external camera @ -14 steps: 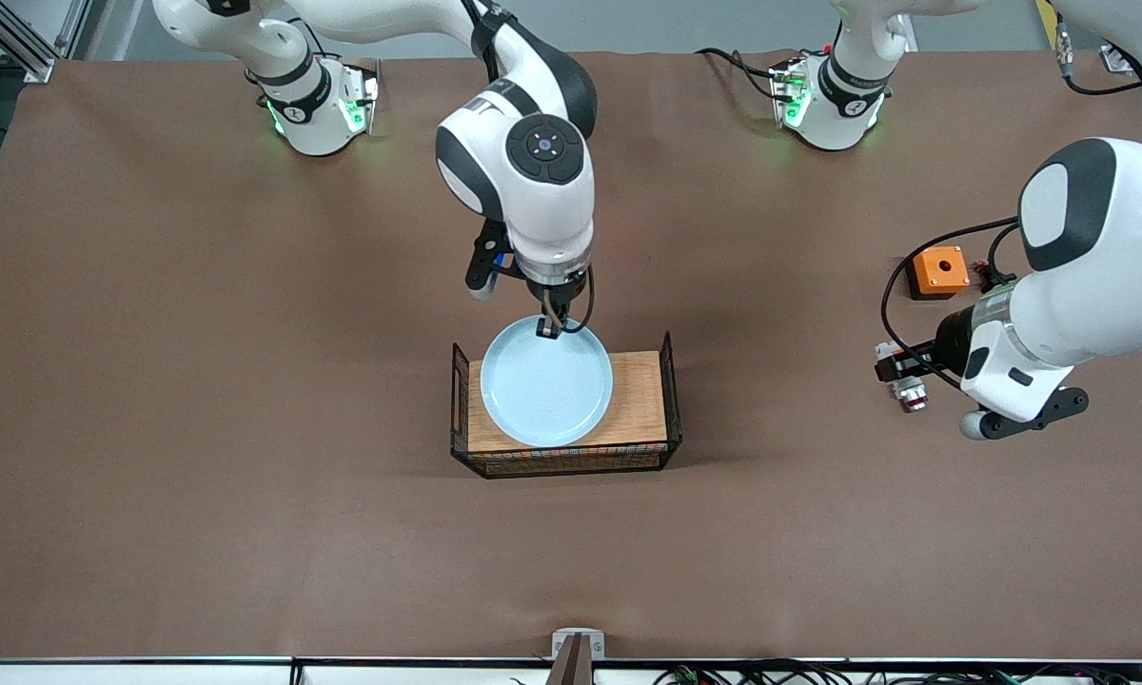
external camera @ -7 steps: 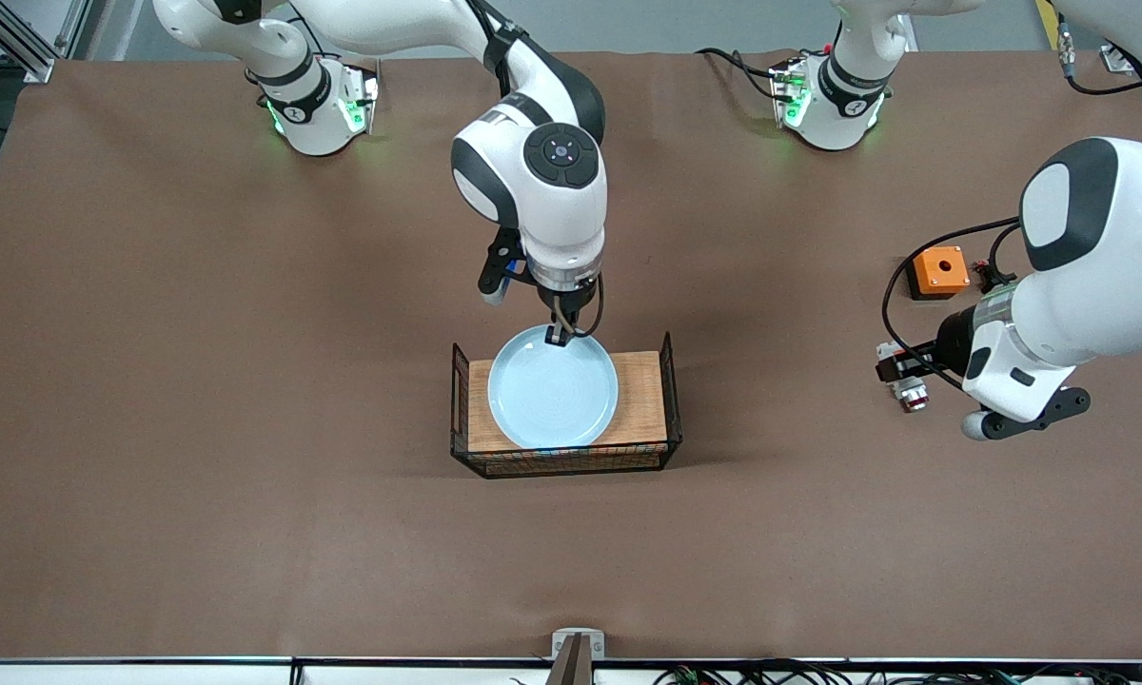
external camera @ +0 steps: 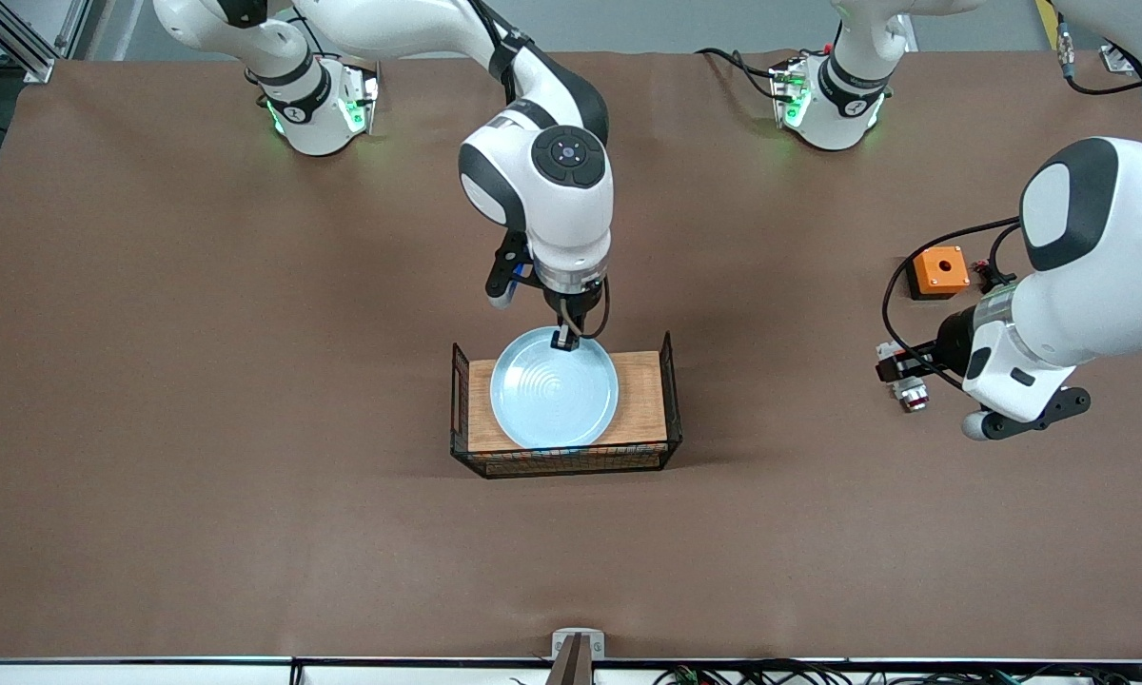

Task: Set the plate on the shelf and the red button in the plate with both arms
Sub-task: 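Lower the plate into the wooden box and open the right gripper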

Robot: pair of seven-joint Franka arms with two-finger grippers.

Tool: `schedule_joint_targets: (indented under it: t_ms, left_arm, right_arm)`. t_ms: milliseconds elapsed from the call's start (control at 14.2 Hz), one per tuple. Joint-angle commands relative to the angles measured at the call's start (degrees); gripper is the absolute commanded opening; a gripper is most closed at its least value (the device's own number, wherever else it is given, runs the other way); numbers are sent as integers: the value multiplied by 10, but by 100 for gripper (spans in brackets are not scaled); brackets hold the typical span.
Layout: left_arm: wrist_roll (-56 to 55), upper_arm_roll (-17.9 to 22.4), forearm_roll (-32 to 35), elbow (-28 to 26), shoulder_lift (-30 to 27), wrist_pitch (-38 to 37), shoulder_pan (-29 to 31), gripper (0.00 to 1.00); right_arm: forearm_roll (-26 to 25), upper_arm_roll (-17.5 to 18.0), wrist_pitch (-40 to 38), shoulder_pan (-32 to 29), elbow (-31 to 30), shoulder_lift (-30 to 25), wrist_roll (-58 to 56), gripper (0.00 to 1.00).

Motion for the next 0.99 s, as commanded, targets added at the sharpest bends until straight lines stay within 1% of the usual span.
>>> schedule_joint_targets:
  t_ms: [0, 71, 141, 353, 495, 565, 636, 777, 919]
  left_arm:
    - [-5, 1, -11, 4, -5, -11, 0, 26]
    - [-5, 1, -11, 4, -4, -11, 0, 26]
    - [-5, 1, -11, 4, -5, -11, 0, 26]
    - [-24, 0, -10, 4, -7, -12, -2, 26]
    - [-59, -18, -9, 4, -8, -12, -2, 26]
    - [-77, -20, -8, 4, -8, -12, -2, 26]
    - [-97, -25, -8, 4, -8, -12, -3, 26]
    - [-139, -44, -6, 4, -8, -12, -3, 26]
    - [-181, -65, -5, 4, -8, -12, -2, 26]
  right_arm:
    - [-15, -4, 5, 5, 20, 16, -27, 79]
    - [-15, -4, 5, 4, 20, 16, -29, 94]
    - [-15, -4, 4, 4, 20, 16, -29, 100]
    - [-12, -2, -1, -2, 22, 13, -38, 100]
    - [-4, 2, -29, -6, 29, 13, -90, 100]
    - [10, 1, -53, -12, 45, 12, -121, 100]
    - [38, 1, -82, -21, 60, 11, -164, 100]
    - [77, 1, -137, -42, 75, -1, -264, 100]
    - [87, 1, -177, -60, 75, -20, -350, 100]
